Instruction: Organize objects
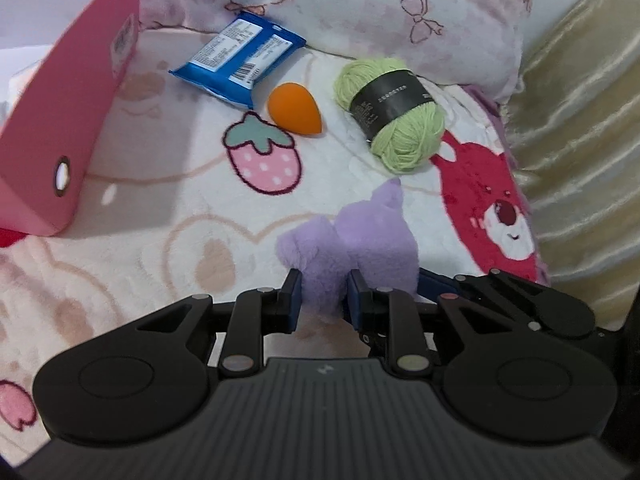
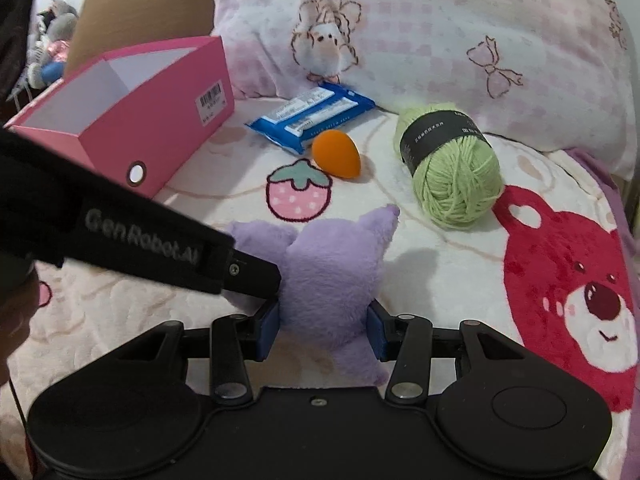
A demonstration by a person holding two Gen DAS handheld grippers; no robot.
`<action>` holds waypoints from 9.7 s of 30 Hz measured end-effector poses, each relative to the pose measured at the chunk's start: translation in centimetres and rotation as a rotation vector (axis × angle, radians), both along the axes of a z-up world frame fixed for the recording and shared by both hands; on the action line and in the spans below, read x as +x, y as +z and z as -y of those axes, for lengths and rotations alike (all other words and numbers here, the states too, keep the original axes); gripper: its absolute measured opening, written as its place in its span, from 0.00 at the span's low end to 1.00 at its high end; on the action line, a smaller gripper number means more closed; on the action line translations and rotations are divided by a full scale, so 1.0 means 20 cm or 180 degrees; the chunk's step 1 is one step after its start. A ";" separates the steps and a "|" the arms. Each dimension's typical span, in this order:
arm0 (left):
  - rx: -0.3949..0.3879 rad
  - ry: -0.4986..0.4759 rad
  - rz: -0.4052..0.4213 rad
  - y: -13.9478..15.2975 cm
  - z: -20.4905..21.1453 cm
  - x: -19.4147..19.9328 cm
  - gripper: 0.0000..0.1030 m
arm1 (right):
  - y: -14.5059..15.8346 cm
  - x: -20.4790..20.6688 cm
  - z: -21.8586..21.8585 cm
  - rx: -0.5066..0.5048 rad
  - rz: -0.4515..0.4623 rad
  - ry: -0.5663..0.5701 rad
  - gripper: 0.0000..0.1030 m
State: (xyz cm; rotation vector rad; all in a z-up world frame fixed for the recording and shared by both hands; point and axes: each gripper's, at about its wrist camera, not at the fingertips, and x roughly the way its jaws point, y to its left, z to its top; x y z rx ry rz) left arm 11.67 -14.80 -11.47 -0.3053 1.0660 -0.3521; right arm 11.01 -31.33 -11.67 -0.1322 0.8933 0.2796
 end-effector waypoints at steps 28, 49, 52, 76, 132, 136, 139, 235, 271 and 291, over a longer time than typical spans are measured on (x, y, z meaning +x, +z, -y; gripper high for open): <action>0.0263 -0.0337 0.0367 0.34 -0.12 -0.23 0.21 | 0.21 -0.14 -0.05 0.0434 -0.0232 0.0336 0.53; 0.0076 -0.0134 0.0344 0.55 -0.26 -0.32 0.22 | 0.52 -0.31 -0.13 0.0113 0.0102 0.0793 0.52; 0.0081 -0.0061 0.0381 0.58 -0.32 -0.34 0.22 | 0.56 -0.32 -0.19 0.0073 0.0168 0.0887 0.52; 0.0096 0.0342 0.0646 0.75 -0.85 -0.43 0.24 | 0.72 -0.23 -0.63 0.0356 0.0423 0.1141 0.52; -0.0028 0.1416 0.0223 0.09 -1.67 0.50 0.24 | 0.21 0.98 -1.54 0.0170 -0.0401 0.1666 0.37; -0.0019 0.1463 0.0138 0.04 -1.69 0.52 0.23 | 0.15 1.01 -1.57 0.0113 -0.0465 0.1703 0.37; 0.0019 0.1475 0.0100 0.01 -1.69 0.53 0.22 | 0.11 1.03 -1.59 0.0071 -0.0513 0.1697 0.37; 0.0957 0.0352 0.0676 1.13 -0.79 -0.48 0.79 | 0.97 -0.13 -0.61 0.0317 0.0230 0.1733 0.84; 0.0615 -0.0262 0.0294 0.93 -0.20 -0.24 0.96 | 0.84 -0.13 0.03 0.0197 0.0093 0.1129 0.84; 0.0482 -0.0486 0.0254 0.69 0.01 0.09 0.96 | 0.66 0.06 0.28 0.0083 -0.0010 0.0880 0.84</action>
